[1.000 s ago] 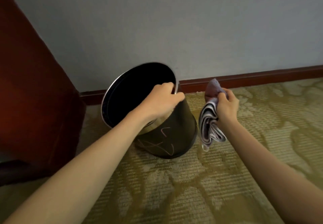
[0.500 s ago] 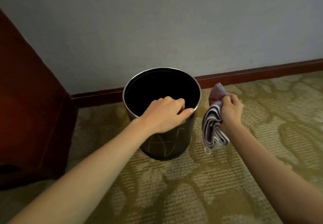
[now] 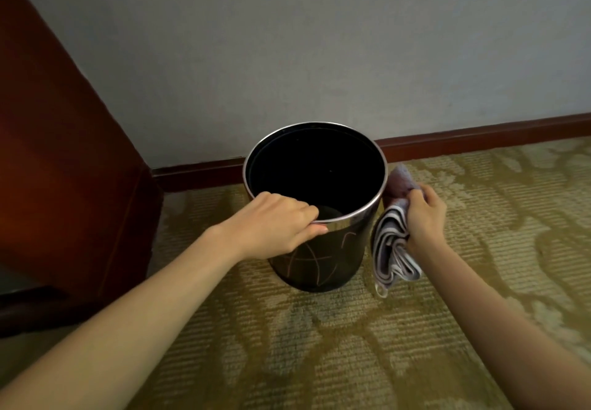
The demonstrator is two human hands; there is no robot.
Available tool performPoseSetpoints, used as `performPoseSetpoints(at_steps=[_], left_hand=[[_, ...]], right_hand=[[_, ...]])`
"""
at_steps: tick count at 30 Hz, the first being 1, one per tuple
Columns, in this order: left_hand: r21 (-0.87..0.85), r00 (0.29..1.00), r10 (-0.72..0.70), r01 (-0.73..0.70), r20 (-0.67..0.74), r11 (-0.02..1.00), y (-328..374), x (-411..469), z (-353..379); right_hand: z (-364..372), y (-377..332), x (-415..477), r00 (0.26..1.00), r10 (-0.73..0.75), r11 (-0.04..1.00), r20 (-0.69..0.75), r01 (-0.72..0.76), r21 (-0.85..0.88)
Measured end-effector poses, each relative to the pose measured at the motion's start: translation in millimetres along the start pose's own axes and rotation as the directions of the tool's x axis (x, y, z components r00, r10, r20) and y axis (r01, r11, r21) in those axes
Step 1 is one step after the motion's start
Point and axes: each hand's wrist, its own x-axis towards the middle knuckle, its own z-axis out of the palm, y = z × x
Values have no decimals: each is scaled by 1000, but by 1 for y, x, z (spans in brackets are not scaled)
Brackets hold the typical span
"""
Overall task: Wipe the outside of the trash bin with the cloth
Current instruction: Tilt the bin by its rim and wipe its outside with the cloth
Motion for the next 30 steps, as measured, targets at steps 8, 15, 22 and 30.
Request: performPoseSetpoints(at_steps=[8,15,22,30], left_hand=[[-89,992,-121,117,-42,989,0,-8,-10],[-266,939,-332,299,-88,916,-12,-28,-33],[-321,796,-554,473,-242,820,-51,-48,-51],[-324,593,-757,684,-274,653,-84,-59,-66]], right_hand=[[3,2,-10,999,35,996,25,-37,84],[30,-17,-20,997,-12,997,83,5,75],[68,-35,-35,978,-113,991,175,97,95],[96,-53,-39,945,-185,983,270,179,49]])
